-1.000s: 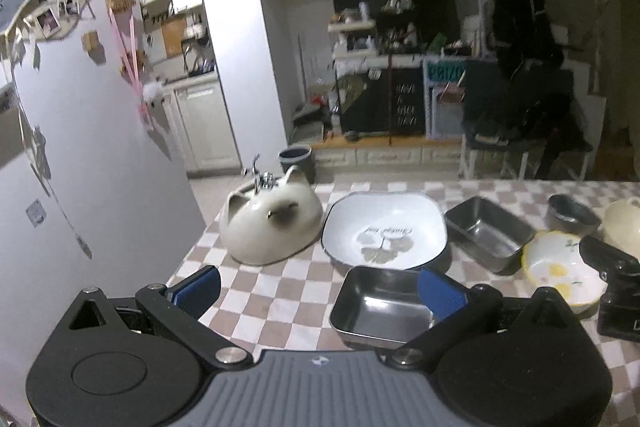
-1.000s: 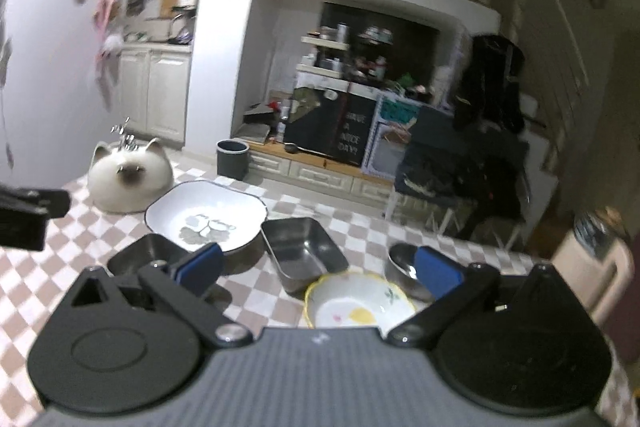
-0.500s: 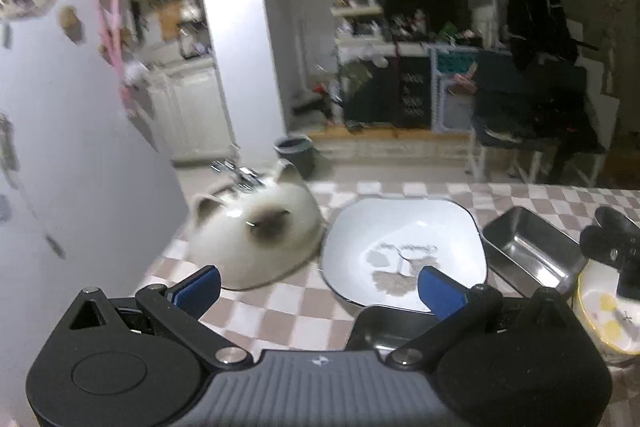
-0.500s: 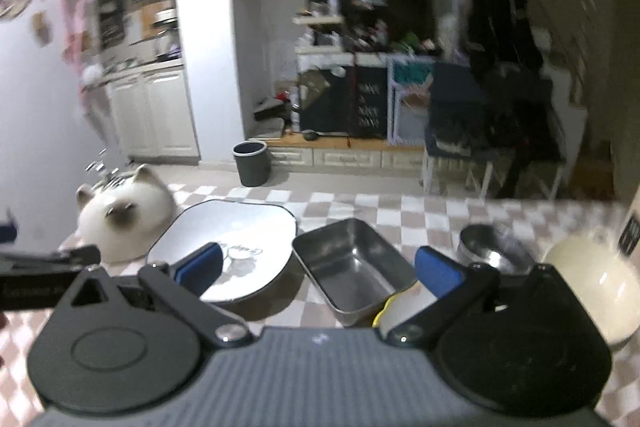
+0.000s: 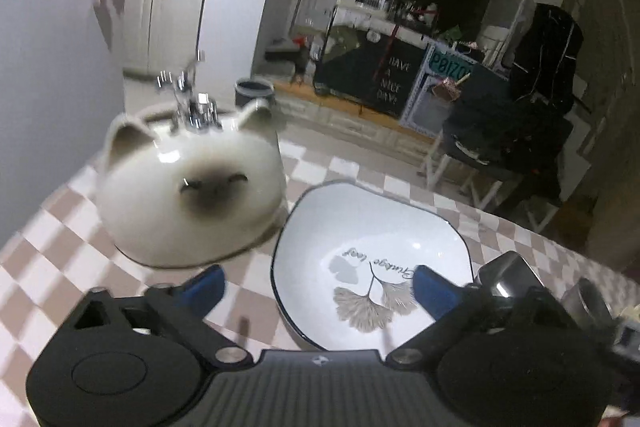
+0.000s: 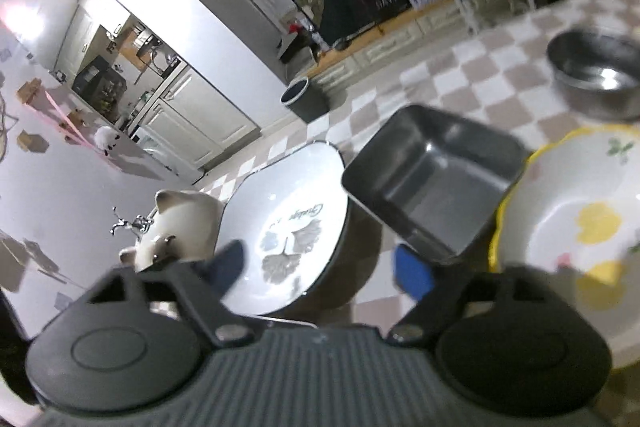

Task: Organize plates and bowls
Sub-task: 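Move both tools to the white ginkgo plate rim and close both on it, then lift the white plate with both tools and carry it over the table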

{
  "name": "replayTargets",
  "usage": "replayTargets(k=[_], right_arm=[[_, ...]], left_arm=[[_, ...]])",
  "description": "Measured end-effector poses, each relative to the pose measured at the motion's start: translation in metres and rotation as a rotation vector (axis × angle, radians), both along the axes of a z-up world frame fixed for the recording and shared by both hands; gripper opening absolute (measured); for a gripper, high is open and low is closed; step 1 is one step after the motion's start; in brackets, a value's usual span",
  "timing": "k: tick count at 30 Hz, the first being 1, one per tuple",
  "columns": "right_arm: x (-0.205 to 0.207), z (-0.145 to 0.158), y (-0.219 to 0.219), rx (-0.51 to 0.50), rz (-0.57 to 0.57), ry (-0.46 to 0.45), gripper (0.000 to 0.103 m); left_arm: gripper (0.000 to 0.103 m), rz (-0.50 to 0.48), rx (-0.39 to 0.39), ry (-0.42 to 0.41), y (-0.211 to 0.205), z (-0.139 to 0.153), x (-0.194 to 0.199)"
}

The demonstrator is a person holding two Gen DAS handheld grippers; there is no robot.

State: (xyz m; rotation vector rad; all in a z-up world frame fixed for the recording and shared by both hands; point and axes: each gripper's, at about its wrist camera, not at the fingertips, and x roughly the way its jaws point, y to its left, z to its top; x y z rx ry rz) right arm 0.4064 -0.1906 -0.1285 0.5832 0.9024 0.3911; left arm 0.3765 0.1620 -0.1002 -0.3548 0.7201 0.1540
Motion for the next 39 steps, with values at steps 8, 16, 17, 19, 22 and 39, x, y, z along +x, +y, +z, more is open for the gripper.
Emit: replayTargets(k=[8, 16, 17, 19, 22, 39], right_arm=[[0.028, -0.024, 0.015, 0.004, 0.029, 0.056, 0.043], [0.039, -0.025, 0.038, -0.127, 0.022, 0.022, 0.028], [0.040, -0.024, 0.041, -0.156, 0.026, 0.008, 0.027], [0.042, -0.024, 0.048, -0.213, 0.035, -0.017, 0.025], [0.044, -0.026, 0.054, -0.284, 0.029, -0.047, 0.015], [0.050, -0.026, 0.046, -0.262, 0.055, -0.089, 0.014]], left_arm=[[0.072, 0.036, -0.060, 0.054, 0.020, -0.029, 0.031], [0.052, 0.007, -0.024, 0.068, 0.018, -0.040, 0.055], [0.051, -0.004, -0.027, 0.069, 0.017, -0.041, 0.058], [0.050, -0.015, -0.013, 0.072, 0.015, -0.043, 0.063], [0.049, -0.019, -0.003, 0.073, 0.014, -0.048, 0.071], [0.015, -0.028, -0.011, 0.048, 0.026, -0.044, 0.074]])
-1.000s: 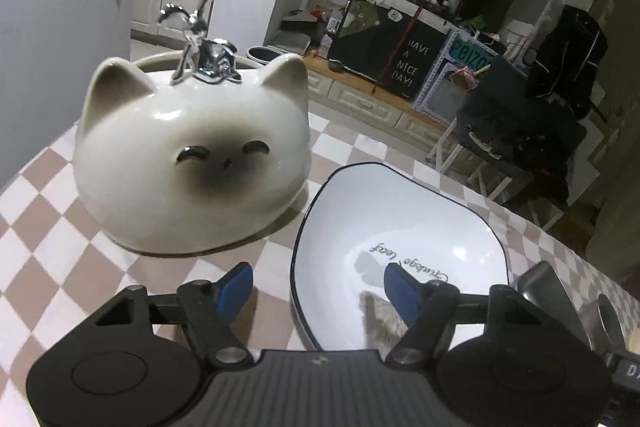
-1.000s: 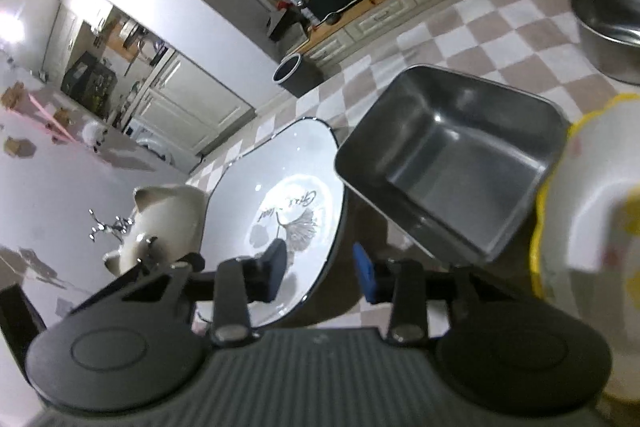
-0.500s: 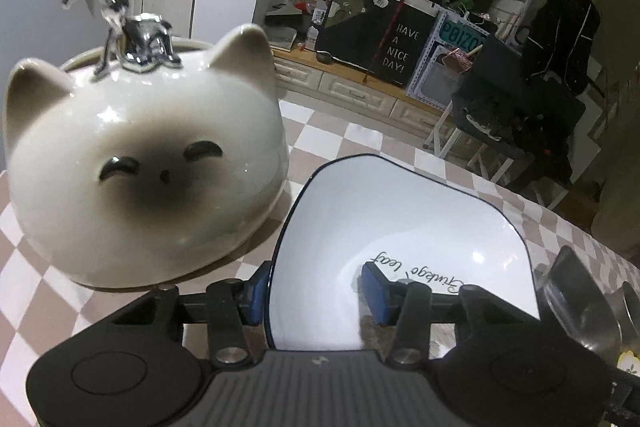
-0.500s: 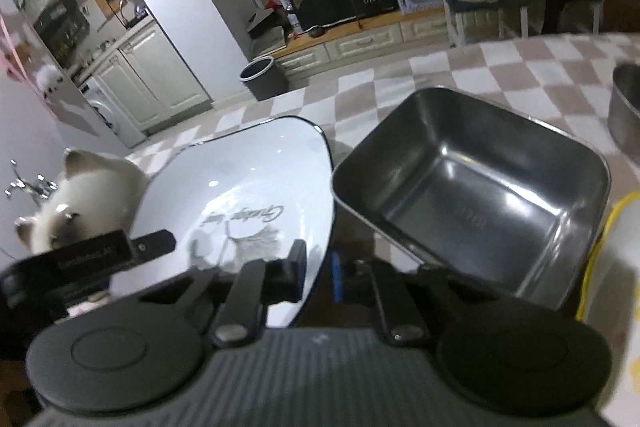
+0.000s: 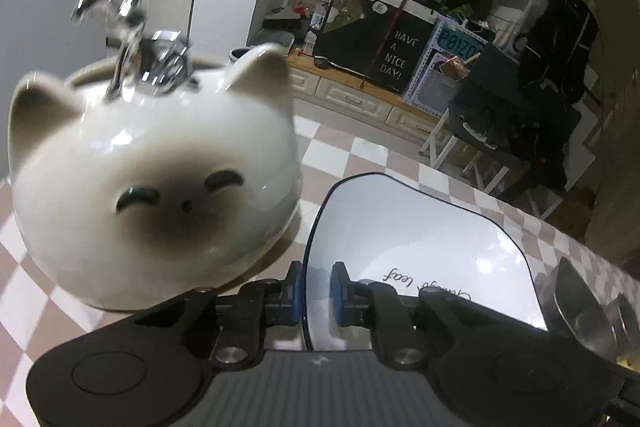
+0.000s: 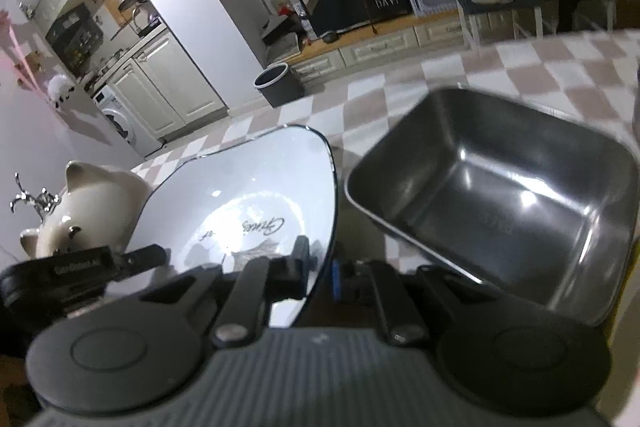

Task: Organize plates and bowls
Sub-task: 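Lift the white plate with both tools and carry it over the table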

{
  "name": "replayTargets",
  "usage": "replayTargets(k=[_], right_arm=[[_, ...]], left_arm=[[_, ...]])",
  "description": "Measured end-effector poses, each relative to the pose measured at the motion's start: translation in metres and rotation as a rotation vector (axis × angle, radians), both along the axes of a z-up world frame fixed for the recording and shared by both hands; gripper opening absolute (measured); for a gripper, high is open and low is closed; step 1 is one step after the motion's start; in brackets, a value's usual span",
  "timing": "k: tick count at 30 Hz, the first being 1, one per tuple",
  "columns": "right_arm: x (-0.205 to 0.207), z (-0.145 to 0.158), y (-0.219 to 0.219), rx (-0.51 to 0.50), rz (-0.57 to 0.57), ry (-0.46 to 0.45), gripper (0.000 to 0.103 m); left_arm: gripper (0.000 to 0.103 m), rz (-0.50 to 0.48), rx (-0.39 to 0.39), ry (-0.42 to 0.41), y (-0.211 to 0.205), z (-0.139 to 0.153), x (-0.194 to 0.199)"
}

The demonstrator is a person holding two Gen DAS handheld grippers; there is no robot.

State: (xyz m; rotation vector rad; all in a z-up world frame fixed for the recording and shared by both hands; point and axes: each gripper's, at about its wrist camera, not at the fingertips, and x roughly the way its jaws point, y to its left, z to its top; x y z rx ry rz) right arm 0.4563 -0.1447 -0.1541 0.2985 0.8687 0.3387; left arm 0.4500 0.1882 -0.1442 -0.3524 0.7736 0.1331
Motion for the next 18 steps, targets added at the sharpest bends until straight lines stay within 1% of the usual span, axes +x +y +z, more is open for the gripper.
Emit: replayTargets(k=[2, 8, 14, 18], right_arm=[[0.000, 0.000, 0.001, -0.017, 0.002, -0.017, 0.014], [-0.005, 0.015, -0.002, -0.048, 0.018, -0.071, 0.015], [-0.015, 0.037, -0.008, -0.059, 0.031, -0.114, 0.015], [-0.030, 0.058, -0.018, -0.057, 0.026, -0.141, 0.015]], left_arm=[[0.014, -0.015, 0.012, -0.009, -0.004, 0.006, -0.002], [0.013, -0.041, 0.027, -0.035, -0.007, 0.026, -0.011], [0.013, -0.069, 0.040, -0.055, -0.012, 0.051, -0.030], [0.013, -0.082, 0.046, -0.078, -0.020, 0.077, -0.050]])
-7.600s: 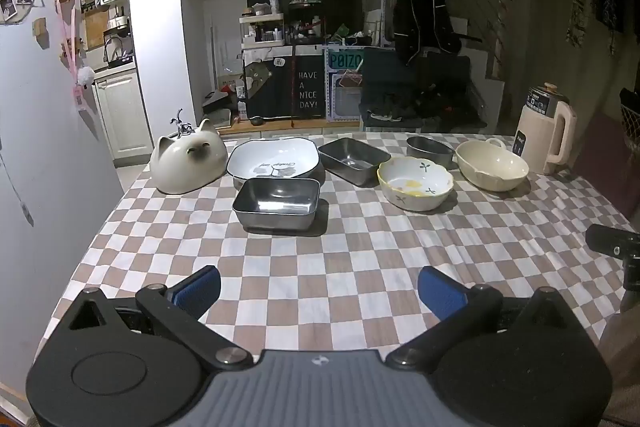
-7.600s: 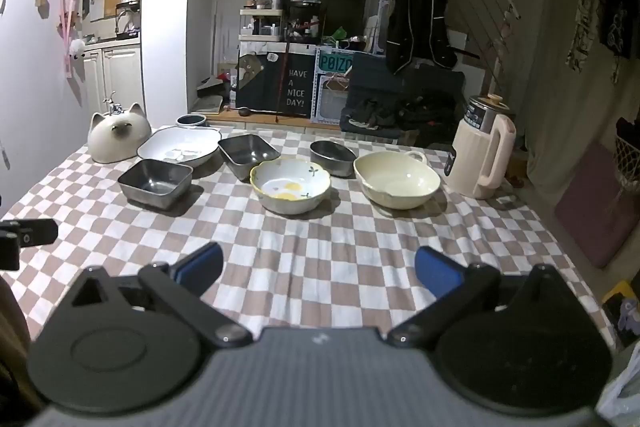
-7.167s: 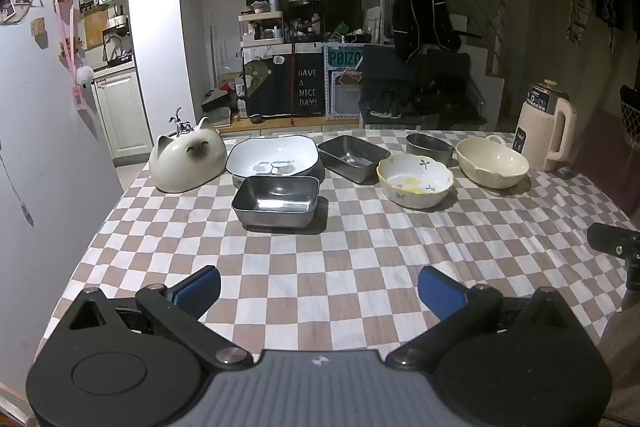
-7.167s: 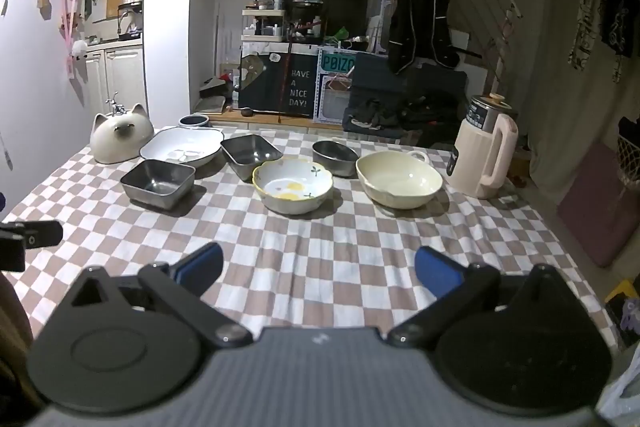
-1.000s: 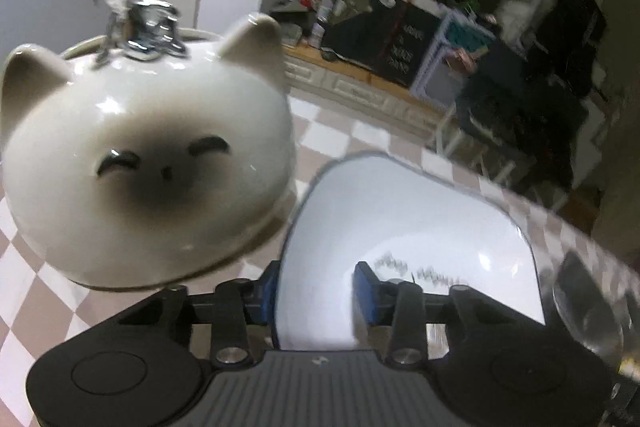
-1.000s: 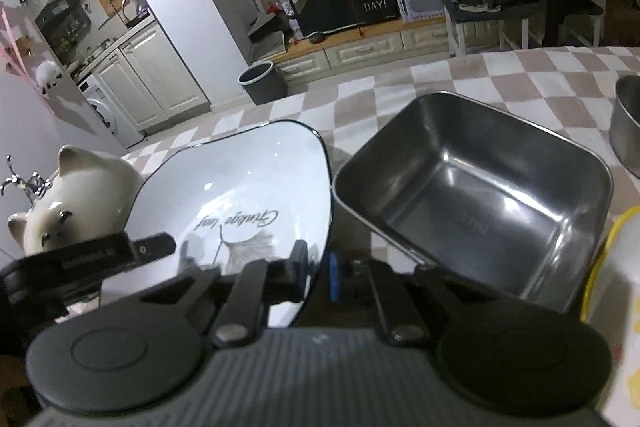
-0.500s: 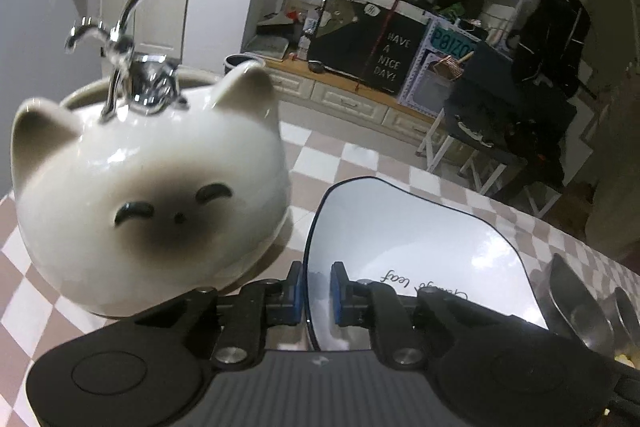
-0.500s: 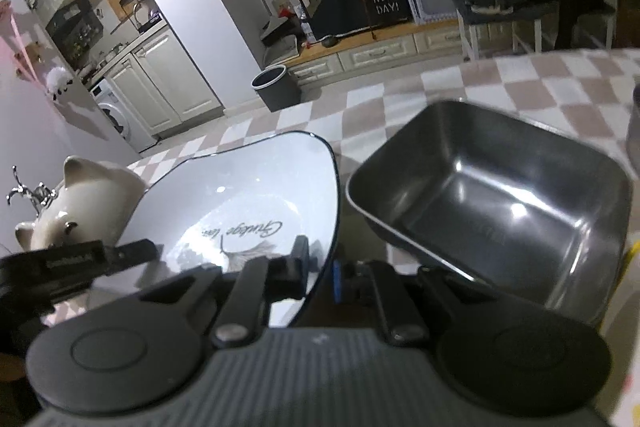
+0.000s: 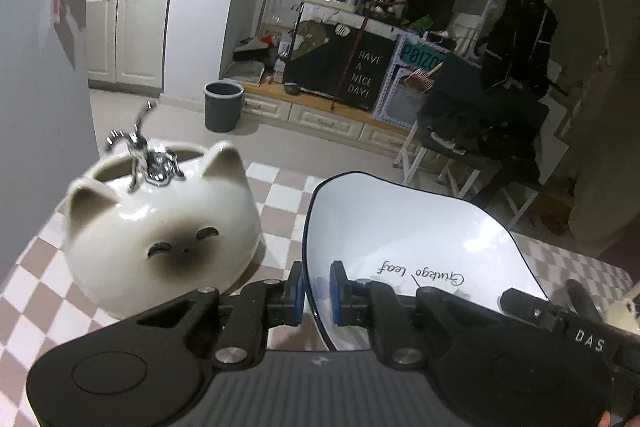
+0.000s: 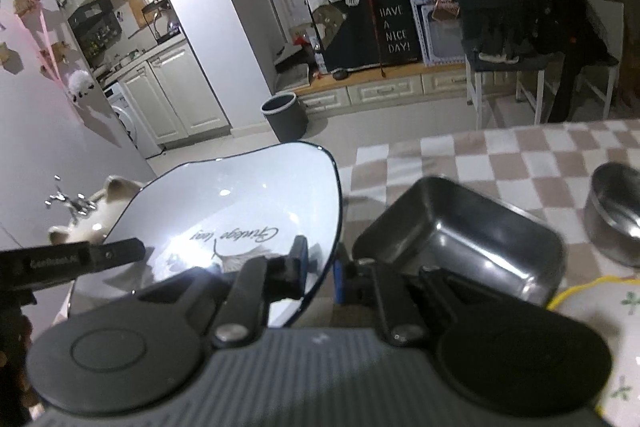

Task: Organize plates and bowls
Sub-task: 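Lift the white plate with both tools and carry it over the table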

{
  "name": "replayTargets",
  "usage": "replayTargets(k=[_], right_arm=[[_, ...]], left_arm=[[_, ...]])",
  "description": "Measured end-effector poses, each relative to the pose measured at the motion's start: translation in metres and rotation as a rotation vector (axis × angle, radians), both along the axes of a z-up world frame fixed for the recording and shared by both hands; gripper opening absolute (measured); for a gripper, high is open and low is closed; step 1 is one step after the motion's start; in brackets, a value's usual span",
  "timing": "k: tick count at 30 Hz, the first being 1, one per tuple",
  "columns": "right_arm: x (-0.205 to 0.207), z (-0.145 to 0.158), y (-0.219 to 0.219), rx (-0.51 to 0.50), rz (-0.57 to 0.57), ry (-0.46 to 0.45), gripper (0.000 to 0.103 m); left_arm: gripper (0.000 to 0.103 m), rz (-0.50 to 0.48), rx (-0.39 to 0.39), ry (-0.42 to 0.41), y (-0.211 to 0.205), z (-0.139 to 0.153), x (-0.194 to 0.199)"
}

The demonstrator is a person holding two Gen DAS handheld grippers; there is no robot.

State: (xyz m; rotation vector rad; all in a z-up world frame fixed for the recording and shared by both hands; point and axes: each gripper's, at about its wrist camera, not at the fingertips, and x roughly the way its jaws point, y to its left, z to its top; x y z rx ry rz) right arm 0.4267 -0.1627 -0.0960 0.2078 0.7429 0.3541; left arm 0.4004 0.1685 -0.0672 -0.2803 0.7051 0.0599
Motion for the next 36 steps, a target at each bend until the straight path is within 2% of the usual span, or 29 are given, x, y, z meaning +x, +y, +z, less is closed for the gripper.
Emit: replayTargets(k=[10, 14, 17, 21, 28, 33, 36], right_arm=[[-0.065, 0.071, -0.042, -0.026, -0.016, -0.089, 0.015], [-0.102, 0.093, -0.060, -0.045, -0.018, -0.116, 0.015], [-0.130, 0.101, -0.078, -0.022, -0.031, -0.109, 0.015], [-0.162, 0.102, -0.102, 0.029, -0.052, -0.068, 0.015], [-0.212, 0.093, -0.120, 0.002, -0.049, -0.024, 0.016], [-0.241, 0.070, -0.130, 0.003, -0.031, 0.047, 0.017], [-0.246, 0.054, -0.131, -0.018, -0.008, 0.105, 0.017]], left_arm=[[0.014, -0.061, -0.006, -0.098, -0.046, 0.065, -0.079], [0.014, -0.094, -0.026, -0.112, -0.063, 0.080, -0.116], [0.015, -0.117, -0.020, -0.111, -0.078, 0.087, -0.142], [0.015, -0.163, -0.017, -0.095, -0.093, 0.086, -0.175], [0.015, -0.222, -0.004, -0.057, -0.110, 0.074, -0.223], [0.015, -0.278, 0.046, -0.003, -0.121, 0.057, -0.243], [0.016, -0.310, 0.047, 0.064, -0.123, 0.038, -0.248]])
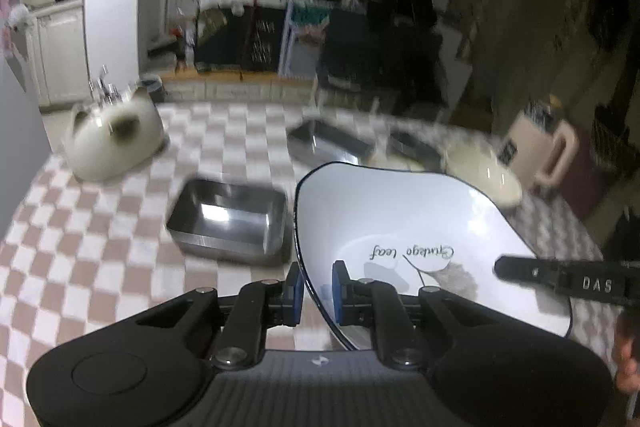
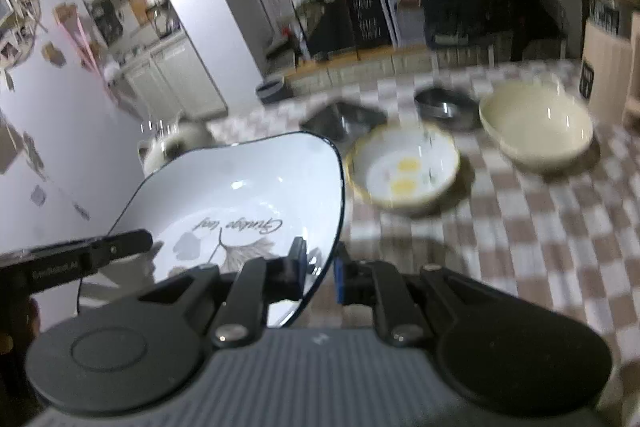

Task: Organize plates and bowls
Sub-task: 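Lift the white plate with both tools and carry it over the table, then lower the white plate onto the cloth and open both tools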

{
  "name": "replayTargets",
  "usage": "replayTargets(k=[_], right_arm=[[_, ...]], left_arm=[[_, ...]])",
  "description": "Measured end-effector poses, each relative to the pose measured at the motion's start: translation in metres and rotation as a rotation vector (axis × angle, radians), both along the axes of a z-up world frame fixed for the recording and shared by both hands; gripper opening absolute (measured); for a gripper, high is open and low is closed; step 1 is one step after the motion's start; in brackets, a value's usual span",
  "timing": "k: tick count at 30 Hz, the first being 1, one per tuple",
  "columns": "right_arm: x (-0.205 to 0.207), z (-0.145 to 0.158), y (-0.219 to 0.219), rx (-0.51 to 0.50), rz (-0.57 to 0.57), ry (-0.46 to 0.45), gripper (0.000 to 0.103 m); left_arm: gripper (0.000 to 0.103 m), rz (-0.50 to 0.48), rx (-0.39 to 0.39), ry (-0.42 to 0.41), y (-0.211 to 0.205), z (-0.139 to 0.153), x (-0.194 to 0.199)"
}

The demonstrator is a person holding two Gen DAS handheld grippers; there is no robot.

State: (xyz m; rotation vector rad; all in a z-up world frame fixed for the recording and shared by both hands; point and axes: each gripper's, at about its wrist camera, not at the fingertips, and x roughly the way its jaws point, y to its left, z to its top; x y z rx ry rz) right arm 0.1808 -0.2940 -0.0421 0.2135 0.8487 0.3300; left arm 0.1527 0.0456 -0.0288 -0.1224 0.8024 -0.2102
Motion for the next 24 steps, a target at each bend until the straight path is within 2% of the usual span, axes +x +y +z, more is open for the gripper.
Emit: replayTargets(k=[3, 7, 11, 15, 19, 24], right_arm=[[0.003, -0.015, 0.002, -0.046, 0.023, 0.043, 0.017], [0.000, -0.039, -0.001, -0.073, 0.048, 0.120, 0.017], [0.002, -0.056, -0.001, -0.073, 0.055, 0.199, 0.017], [0.011, -0.069, 0.006, -0.099, 0.053, 0.248, 0.018], [0.019, -0.076, 0.014, -0.137, 0.065, 0.268, 0.018], [0.029, -0.084, 0.020, -0.136, 0.049, 0.308, 0.018]], left_arm=[[0.017, -0.023, -0.015, 0.078, -0.001, -0.018, 0.000], [0.017, -0.027, 0.005, 0.151, -0.002, -0.038, 0.007], [0.017, -0.017, 0.042, 0.208, -0.006, -0.052, 0.015], [0.018, -0.019, 0.043, 0.267, -0.005, -0.067, 0.026], [0.018, -0.007, 0.024, 0.311, 0.000, -0.078, 0.034], [0.018, 0.008, 0.057, 0.315, -0.001, -0.080, 0.042]])
